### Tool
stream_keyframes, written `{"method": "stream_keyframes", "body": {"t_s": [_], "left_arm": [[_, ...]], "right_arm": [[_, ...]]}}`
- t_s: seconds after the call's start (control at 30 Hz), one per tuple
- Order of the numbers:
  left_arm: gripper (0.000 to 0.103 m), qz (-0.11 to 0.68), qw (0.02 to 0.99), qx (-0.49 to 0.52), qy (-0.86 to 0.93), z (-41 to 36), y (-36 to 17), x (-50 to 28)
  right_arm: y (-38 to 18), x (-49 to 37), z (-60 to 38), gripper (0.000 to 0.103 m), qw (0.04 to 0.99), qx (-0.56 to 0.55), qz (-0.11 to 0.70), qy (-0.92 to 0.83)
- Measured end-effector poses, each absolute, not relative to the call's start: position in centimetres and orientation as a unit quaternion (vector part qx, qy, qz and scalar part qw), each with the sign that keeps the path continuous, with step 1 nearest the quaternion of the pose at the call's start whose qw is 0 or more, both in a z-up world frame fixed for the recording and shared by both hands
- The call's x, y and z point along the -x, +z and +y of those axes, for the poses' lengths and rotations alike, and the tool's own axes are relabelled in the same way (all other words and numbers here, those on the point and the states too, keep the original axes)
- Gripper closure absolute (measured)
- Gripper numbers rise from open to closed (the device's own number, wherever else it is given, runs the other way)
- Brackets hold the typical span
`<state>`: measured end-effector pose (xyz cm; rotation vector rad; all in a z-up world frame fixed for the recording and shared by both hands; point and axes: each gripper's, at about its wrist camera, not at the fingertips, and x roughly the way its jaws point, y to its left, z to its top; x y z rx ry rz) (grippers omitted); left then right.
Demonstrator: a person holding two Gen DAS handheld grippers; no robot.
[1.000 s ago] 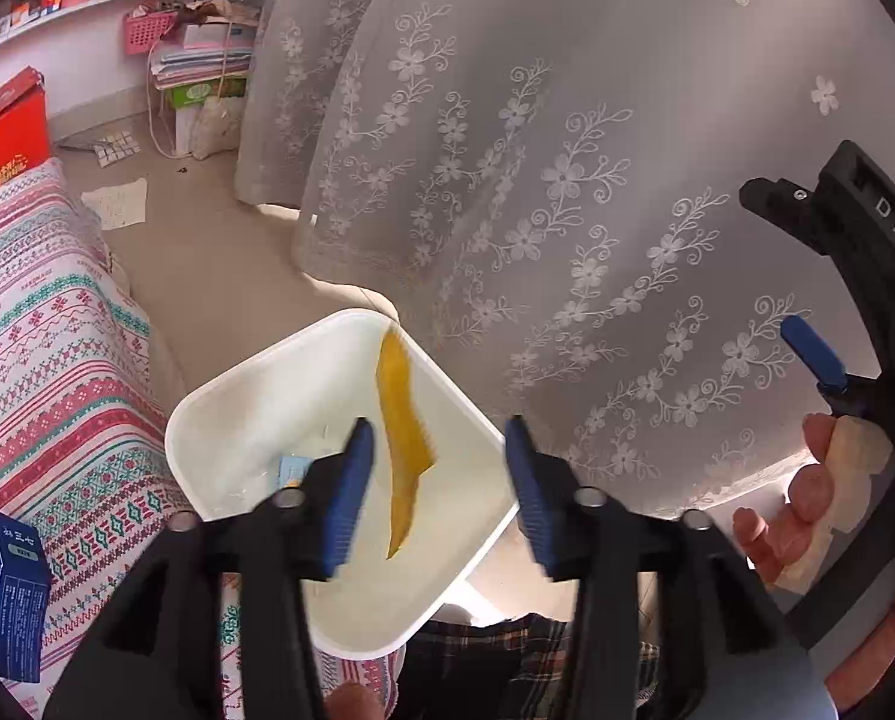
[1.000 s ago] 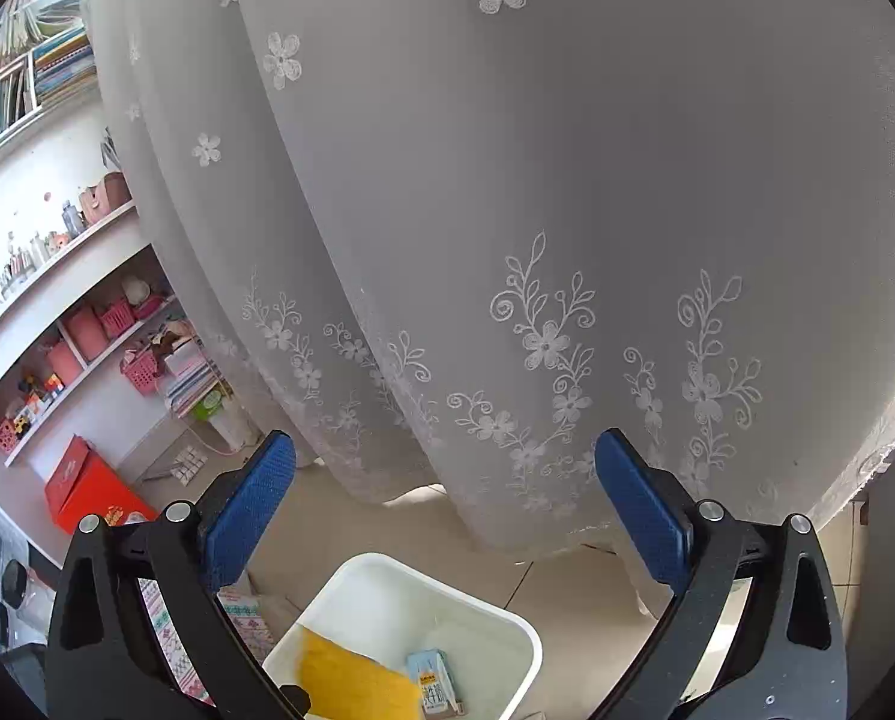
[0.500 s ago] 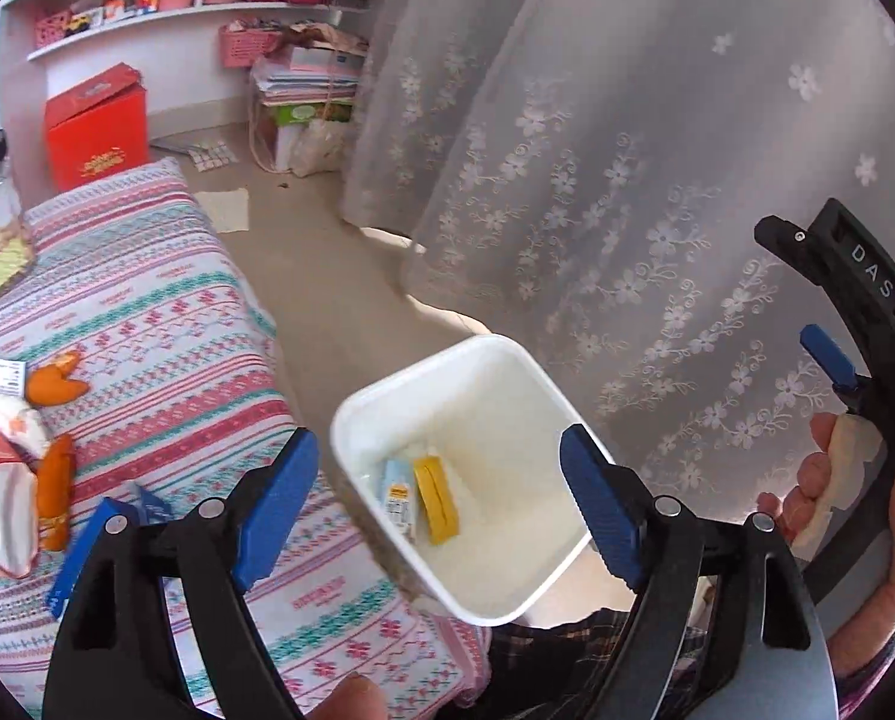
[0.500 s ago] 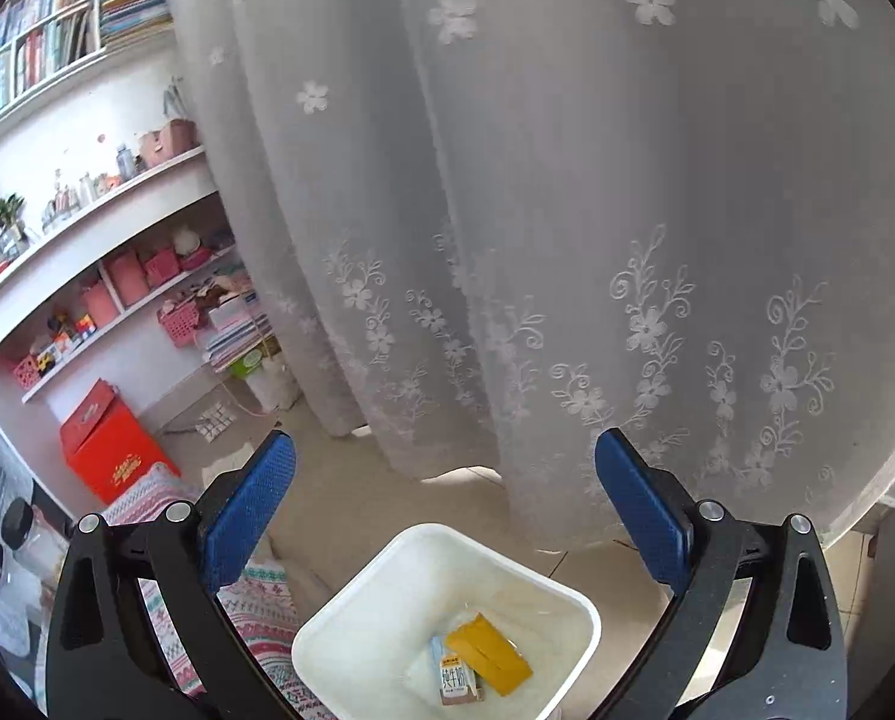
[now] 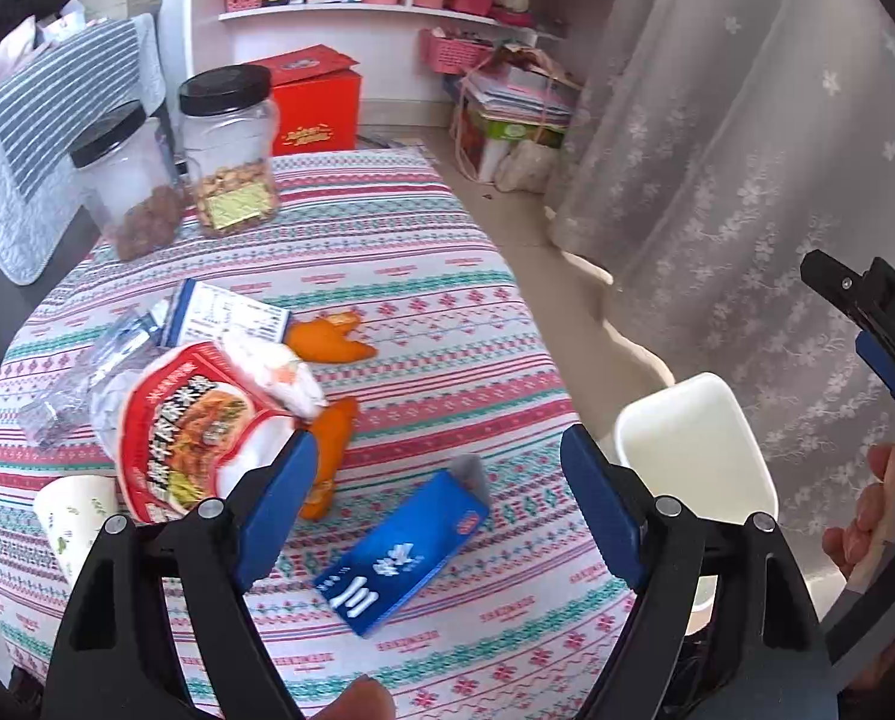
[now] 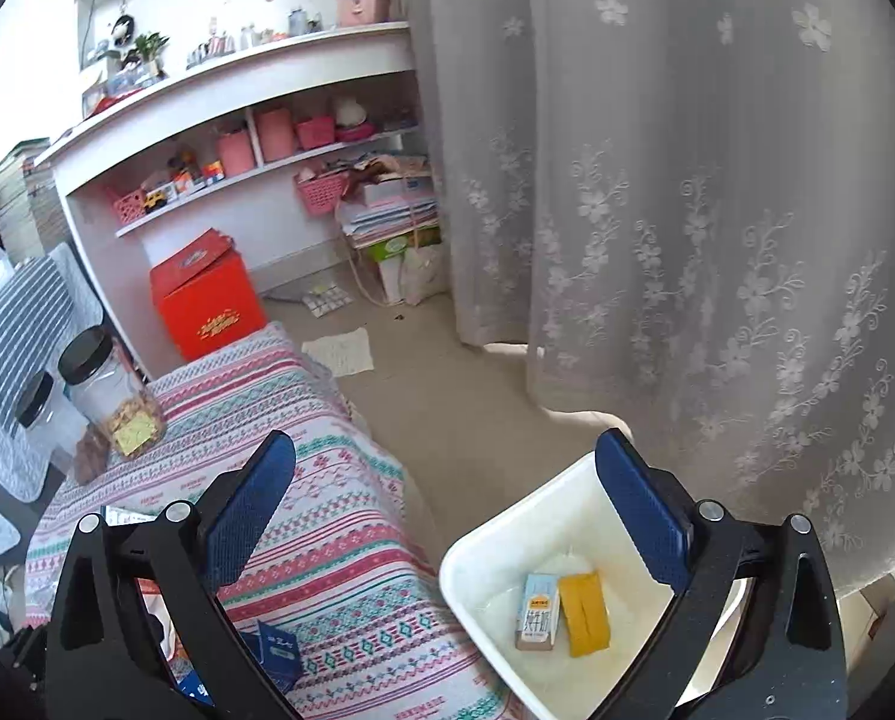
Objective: Collect trash
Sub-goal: 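Grasp the plastic water bottle with the left tool, then grasp the blue-and-white box with the right tool while the left tool holds the bottle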
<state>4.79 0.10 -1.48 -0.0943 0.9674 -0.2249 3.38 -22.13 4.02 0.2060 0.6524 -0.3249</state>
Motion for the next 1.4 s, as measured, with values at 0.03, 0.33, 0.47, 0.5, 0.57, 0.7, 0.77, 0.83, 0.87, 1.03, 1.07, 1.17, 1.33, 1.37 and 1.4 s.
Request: {"method": "stream_keyframes", "body": {"t_s": [0.03, 0.33, 0.47, 0.5, 0.57, 0.7, 0.77, 0.83, 0.87, 1.03, 1.07, 1.17, 1.33, 1.37, 1.4], "left_arm": [[0.022, 0.463, 0.880, 0.045, -0.099, 1.0, -1.5, -5.0], [0.022, 0.477, 0.878, -0.019, -0.032, 9.0, -0.2, -9.7], [0.022, 0.516, 0.851, -0.094, -0.023, 11.5, -0.9, -13.4], [0.022, 0.531, 0.840, -0.111, -0.023, 12.1, -1.6, -14.4], [0.022, 0.567, 0.813, -0.129, -0.025, 13.2, -3.4, -16.3], [0.022, 0.617, 0.768, -0.170, -0.025, 14.5, -7.6, -19.0], [0.022, 0.633, 0.752, -0.182, -0.025, 15.0, -9.4, -20.0], [0.022, 0.645, 0.743, -0.181, -0.024, 15.5, -10.7, -21.0], [0.022, 0.649, 0.740, -0.175, -0.025, 15.8, -11.2, -21.4], [0.024, 0.663, 0.736, -0.135, -0.041, 17.0, -12.8, -22.3], [0.030, 0.664, 0.735, -0.129, -0.045, 17.1, -13.1, -22.3], [0.033, 0.663, 0.737, -0.119, -0.054, 17.8, -13.1, -21.7], [0.041, 0.648, 0.756, -0.077, -0.048, 19.2, -11.4, -19.8], [0.045, 0.639, 0.765, -0.063, -0.043, 19.7, -10.7, -19.3], [0.047, 0.630, 0.774, -0.048, -0.039, 20.3, -10.0, -18.7]], "right_arm": [[3.8, -3.8, -21.2, 0.007, 0.929, -0.094, 0.323, -0.152], [1.8, -6.5, -15.2, 0.007, 0.922, -0.046, 0.367, -0.110], [1.3, -7.5, -13.8, 0.007, 0.919, -0.038, 0.380, -0.099], [1.1, -7.8, -13.5, 0.007, 0.918, -0.036, 0.385, -0.095], [0.8, -8.5, -13.0, 0.007, 0.914, -0.034, 0.395, -0.087], [0.0, -9.7, -12.0, 0.007, 0.906, -0.027, 0.415, -0.077], [-0.5, -10.3, -11.6, 0.007, 0.902, -0.021, 0.425, -0.076], [-1.0, -10.8, -11.4, 0.007, 0.897, -0.022, 0.435, -0.072], [-1.3, -11.0, -11.3, 0.007, 0.895, -0.023, 0.440, -0.070], [-2.3, -11.8, -10.0, 0.007, 0.887, -0.015, 0.457, -0.060], [-2.5, -11.9, -9.7, 0.007, 0.886, -0.010, 0.460, -0.058], [-2.9, -12.0, -9.0, 0.007, 0.883, 0.001, 0.466, -0.053], [-2.9, -12.0, -9.2, 0.007, 0.881, 0.000, 0.470, -0.051], [-2.8, -12.0, -9.2, 0.007, 0.881, -0.002, 0.469, -0.051], [-2.8, -12.0, -9.3, 0.007, 0.882, -0.002, 0.469, -0.051]]}}
